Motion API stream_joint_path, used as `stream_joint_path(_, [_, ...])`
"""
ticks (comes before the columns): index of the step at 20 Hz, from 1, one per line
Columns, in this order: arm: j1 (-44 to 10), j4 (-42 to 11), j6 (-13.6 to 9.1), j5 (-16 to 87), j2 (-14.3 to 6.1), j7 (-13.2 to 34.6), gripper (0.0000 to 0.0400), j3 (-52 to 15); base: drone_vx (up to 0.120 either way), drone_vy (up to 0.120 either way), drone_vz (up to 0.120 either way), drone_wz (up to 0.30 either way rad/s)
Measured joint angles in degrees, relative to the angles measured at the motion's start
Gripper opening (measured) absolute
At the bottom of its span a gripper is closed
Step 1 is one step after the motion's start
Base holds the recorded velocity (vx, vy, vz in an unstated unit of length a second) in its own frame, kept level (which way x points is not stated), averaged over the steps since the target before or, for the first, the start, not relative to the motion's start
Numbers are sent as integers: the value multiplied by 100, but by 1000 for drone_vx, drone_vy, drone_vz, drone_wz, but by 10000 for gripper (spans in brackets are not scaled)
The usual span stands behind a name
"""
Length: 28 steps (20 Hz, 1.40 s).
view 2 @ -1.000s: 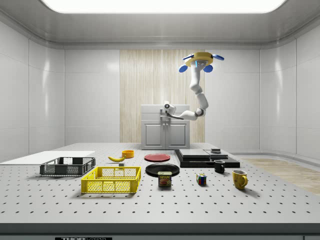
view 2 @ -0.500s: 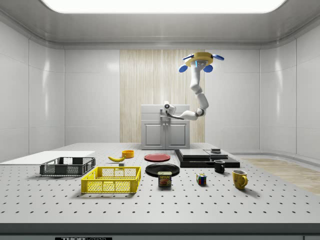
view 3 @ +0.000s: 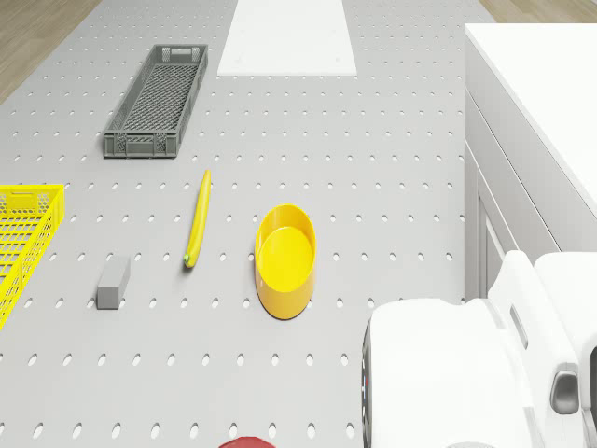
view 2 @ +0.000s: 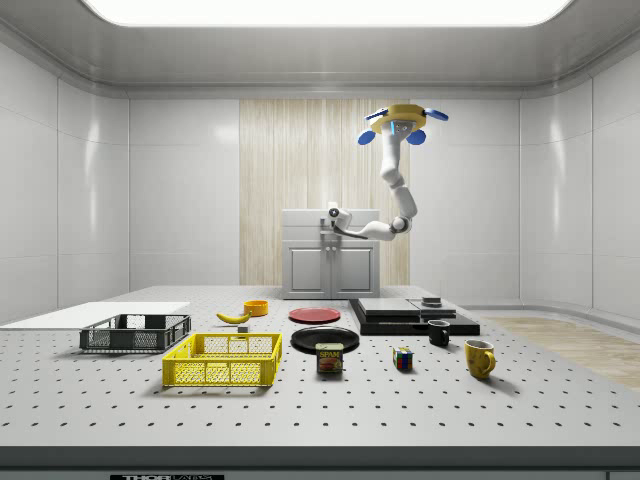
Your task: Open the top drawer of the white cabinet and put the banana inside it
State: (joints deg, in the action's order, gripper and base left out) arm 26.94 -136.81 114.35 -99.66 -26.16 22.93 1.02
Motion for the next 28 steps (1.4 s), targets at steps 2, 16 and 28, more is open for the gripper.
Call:
stream_joint_path(2, [-34,-4,-12,-8,3,75,393,-28,0,0,0,0])
stream_joint_path(16, [-200,124,-33,46,-39,179,400,-170,0,0,0,0])
stream_joint_path(28, [-274,157,-56,46,-50,173,190,-232,0,0,0,0])
